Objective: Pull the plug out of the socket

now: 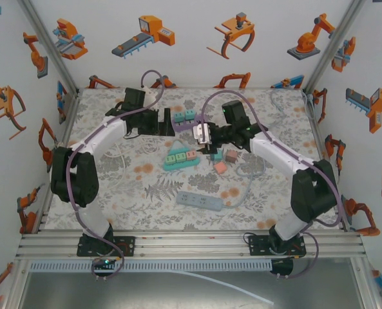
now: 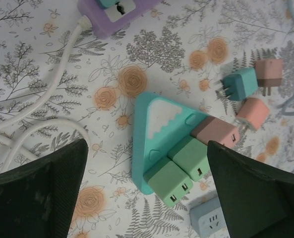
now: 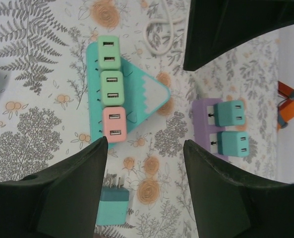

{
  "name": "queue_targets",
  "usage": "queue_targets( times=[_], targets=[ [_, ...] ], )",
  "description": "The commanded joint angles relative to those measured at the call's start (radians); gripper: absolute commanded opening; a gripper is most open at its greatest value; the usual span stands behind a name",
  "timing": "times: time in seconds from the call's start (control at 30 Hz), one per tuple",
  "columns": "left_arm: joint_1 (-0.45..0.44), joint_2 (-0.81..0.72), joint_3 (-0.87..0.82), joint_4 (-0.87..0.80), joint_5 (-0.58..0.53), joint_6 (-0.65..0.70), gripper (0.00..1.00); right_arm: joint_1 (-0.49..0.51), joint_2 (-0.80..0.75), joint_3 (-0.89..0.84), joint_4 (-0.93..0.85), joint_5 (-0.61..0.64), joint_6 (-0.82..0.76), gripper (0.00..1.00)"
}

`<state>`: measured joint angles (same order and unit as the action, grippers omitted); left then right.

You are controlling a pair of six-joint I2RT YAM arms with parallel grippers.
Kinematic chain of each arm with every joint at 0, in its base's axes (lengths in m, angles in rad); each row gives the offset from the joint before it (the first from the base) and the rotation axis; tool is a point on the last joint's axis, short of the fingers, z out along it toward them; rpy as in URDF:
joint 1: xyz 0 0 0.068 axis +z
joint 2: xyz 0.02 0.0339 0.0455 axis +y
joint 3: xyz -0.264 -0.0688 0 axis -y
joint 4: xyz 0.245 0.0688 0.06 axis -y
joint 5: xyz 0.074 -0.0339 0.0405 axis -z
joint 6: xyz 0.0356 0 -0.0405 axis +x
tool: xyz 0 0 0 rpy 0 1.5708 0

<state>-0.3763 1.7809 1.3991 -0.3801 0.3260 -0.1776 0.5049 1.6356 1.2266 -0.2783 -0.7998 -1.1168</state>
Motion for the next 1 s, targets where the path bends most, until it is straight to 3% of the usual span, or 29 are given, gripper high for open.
queue_targets(
  times=[0.0,0.3,0.63,0.97],
  targets=[
    [-0.005,0.031,-0.009,0.018,-0.064,-0.01,0.99,0.003,0.058,0.038,-0.081,-0.026,-0.066,0.57],
    [-0.098,0.138,0.032,-0.073,-0.049,0.079,0.95,0.013,0.178,0.063,-0.056,-0.073,-0.078,0.52],
    [-0.105,0.208,0.081,-0.167,-0.088,0.15,0.85,0.039,0.277,0.1,-0.035,-0.085,-0.078,0.46],
    [-0.104,0.252,0.112,-0.226,-0.096,0.178,0.81,0.05,0.318,0.116,-0.055,-0.061,-0.076,0.37]
  ],
)
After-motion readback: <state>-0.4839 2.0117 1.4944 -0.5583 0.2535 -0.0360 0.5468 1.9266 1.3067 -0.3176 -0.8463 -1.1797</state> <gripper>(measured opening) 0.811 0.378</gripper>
